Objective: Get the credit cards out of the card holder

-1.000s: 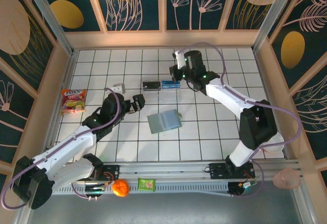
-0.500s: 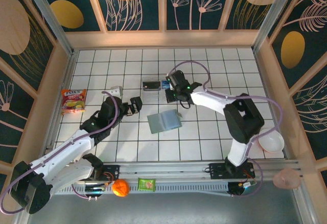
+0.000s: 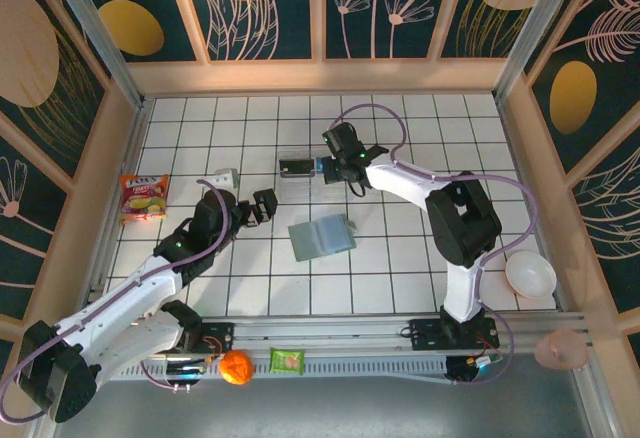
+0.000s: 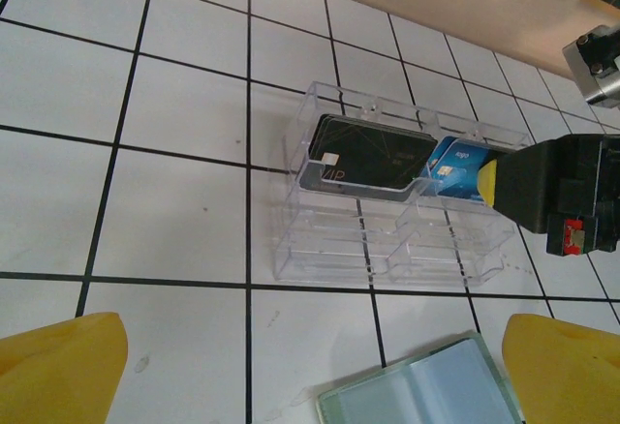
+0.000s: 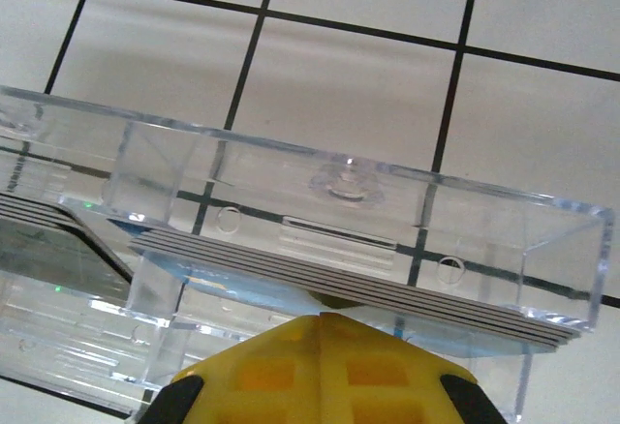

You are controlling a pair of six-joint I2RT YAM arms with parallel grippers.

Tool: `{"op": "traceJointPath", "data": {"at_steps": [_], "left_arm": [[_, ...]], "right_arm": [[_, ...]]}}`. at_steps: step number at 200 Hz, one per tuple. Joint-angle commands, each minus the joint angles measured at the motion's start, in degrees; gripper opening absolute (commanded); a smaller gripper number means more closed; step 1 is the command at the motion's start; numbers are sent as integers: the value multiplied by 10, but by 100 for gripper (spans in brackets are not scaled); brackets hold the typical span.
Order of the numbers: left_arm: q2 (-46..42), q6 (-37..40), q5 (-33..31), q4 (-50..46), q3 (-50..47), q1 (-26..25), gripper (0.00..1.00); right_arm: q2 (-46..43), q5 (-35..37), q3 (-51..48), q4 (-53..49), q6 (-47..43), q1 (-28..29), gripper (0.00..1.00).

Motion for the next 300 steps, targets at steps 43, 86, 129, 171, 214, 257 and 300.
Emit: {"op": "traceJointPath", "data": {"at_steps": [43, 86, 129, 171, 214, 257, 300], "left_arm": [[6, 4, 8, 6, -6, 3, 99], [7, 7, -2, -1, 3, 3, 99], [25, 17, -74, 15, 31, 3, 99], [70, 110, -224, 96, 71, 5, 99], [143, 231, -295, 239, 57, 90, 99], [236, 304, -255, 370, 12, 191, 99], [295, 353, -182, 525, -54, 243, 99]], "right_arm": [[11, 20, 23, 4, 19, 4, 0], [-78, 11, -40, 15, 27, 18, 5], [-186, 2, -145, 81, 54, -2, 26], [-292, 28, -247, 174, 86, -46, 53], [-319, 103, -271, 181, 94, -59, 87], [-361, 162, -310, 202, 130, -109, 99], [-375, 156, -314, 198, 130, -144, 99]]}}
